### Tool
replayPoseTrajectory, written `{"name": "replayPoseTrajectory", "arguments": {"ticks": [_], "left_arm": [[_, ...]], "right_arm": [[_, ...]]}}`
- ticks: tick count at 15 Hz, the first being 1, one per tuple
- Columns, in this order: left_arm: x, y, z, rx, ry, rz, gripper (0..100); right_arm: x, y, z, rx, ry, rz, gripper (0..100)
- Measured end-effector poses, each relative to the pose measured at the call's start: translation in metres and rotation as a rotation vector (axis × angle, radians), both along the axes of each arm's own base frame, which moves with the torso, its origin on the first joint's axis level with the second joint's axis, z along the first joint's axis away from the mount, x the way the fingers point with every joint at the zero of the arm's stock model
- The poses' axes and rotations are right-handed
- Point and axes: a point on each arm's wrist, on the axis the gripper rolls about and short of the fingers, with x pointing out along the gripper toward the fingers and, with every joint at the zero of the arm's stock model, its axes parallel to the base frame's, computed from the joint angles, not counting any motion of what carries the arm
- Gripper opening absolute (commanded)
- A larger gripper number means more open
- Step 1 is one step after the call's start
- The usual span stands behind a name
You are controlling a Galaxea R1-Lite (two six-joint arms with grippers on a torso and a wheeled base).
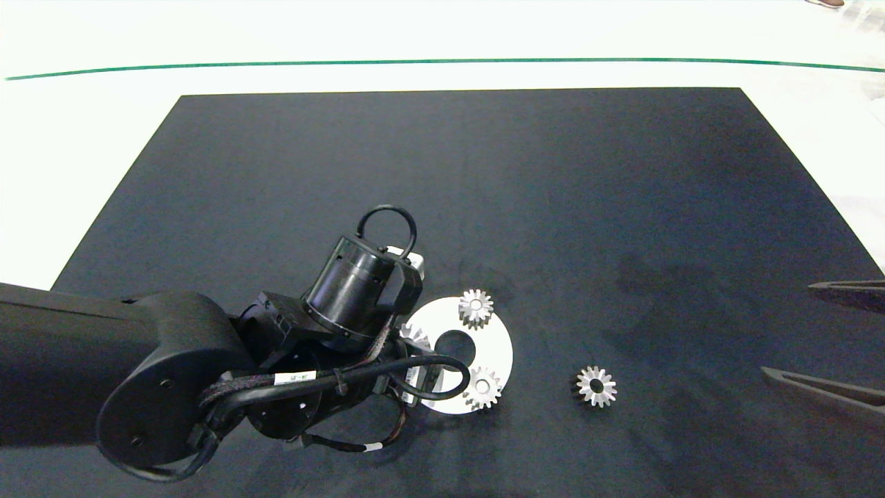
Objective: Remove an incorrectly installed larger gear and replace it with the correct smaller gear
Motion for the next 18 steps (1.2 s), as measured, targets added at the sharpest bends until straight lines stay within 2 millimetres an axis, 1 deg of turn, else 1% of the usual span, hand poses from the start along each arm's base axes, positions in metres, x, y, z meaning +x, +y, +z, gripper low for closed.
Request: {"name": "replayPoseTrajectory", "arguments": {"ticks": [18], "left_arm": [[0.0011,-0.0004,0.0011,0.009,-0.011,-0.009,42]], "right_arm": [[0.0016,0.0017,-0.0015,-0.005,0.008,0.008,100]]}}
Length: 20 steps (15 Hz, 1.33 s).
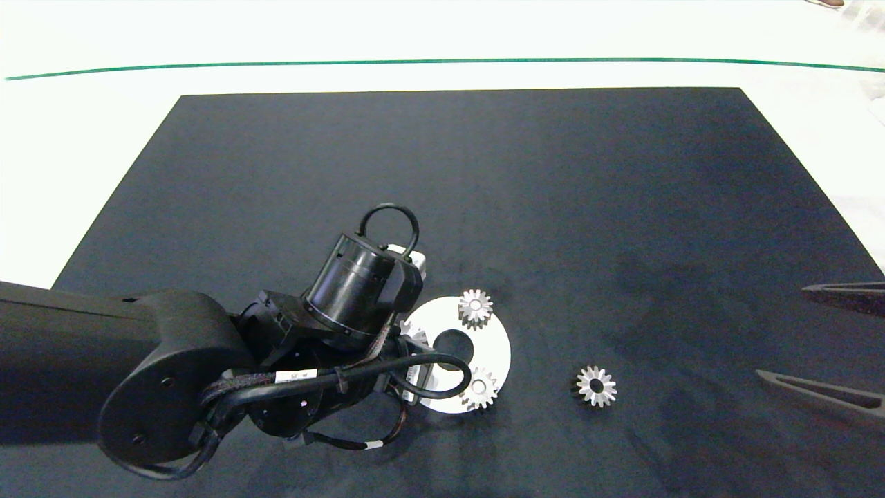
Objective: Remove an incorrectly installed larger gear and replace it with the correct smaller gear
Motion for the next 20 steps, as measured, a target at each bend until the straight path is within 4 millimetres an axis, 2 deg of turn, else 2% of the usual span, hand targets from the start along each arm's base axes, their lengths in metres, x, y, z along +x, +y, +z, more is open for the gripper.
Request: {"name": "replayPoseTrajectory", "arguments": {"ticks": [15,20], "left_arm": [[-0.0068,-0.0067,-0.0051,-0.004,-0.021,-0.016,12],[-0.0072,-0.007,-0.0039,-0.016,-0.034,-0.018,10]], "right_arm": [[-0.0001,0.0002,0.0,0.0,0.0,0.002,100],[0.0,0.0002,-0.0002,-0.001,0.001,0.002,100]]}}
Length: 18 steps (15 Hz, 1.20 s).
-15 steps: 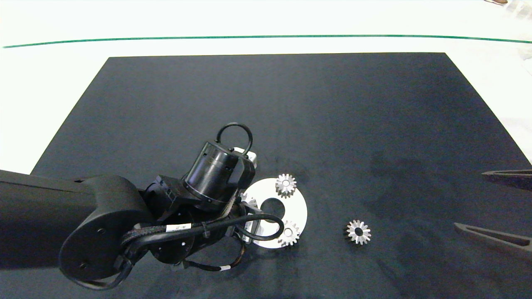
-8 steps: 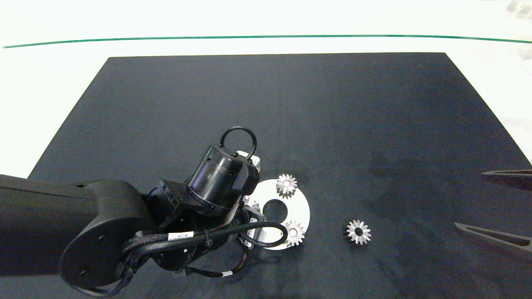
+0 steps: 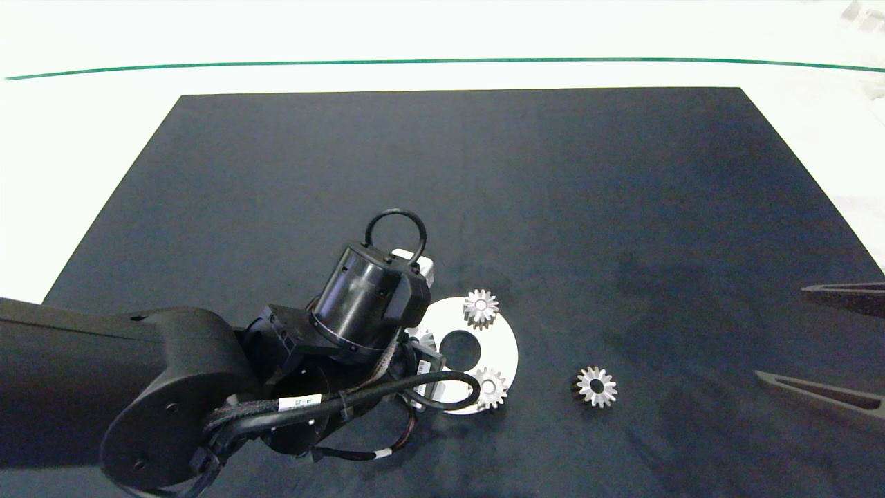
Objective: Remove an incorrectly installed larger gear and replace it with the correct smaller gear
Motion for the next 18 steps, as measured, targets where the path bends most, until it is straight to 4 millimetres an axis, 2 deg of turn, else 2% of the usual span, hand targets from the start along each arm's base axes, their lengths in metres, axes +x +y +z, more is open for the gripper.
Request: {"name": "replayPoseTrajectory", "arguments": {"ticks": [18], "left_arm": [[-0.0037,0.0024,0.0016,0.011,-0.009,-0.004,10]], "right_arm": [[0.0024,0.0012,-0.0037,-0.014,-0.013,0.007,100]]}}
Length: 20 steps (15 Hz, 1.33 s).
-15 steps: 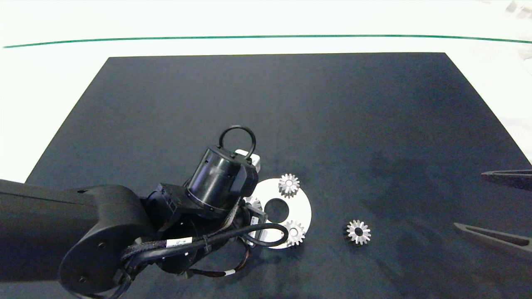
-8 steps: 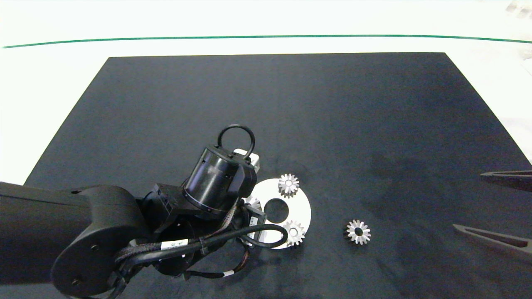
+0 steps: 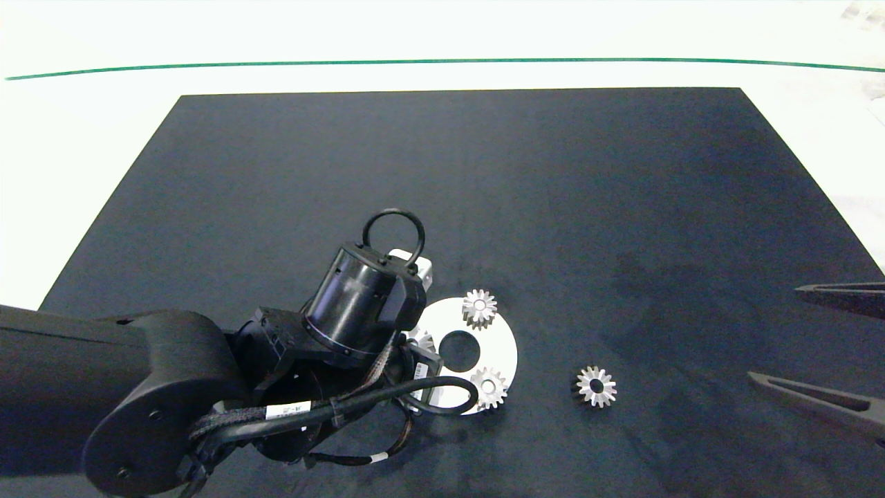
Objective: Remove an incorrectly installed larger gear and replace it with the correct smaller gear
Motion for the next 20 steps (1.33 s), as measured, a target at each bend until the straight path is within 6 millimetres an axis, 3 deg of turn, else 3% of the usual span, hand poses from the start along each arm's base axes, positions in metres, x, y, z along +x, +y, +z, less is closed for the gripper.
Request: {"name": "replayPoseTrajectory", "arguments": {"ticks": [10,20], "left_arm": [[-0.004,0.006,0.012,0.002,-0.032,-0.015,10],[-0.021,0.027,0.036,0.005,-0.046,-0.018,10]], "right_arm": [[0.0,0.0,-0.001,-0.004,0.004,0.001,100],[0.0,0.001,-0.001,-0.004,0.004,0.012,100]]}}
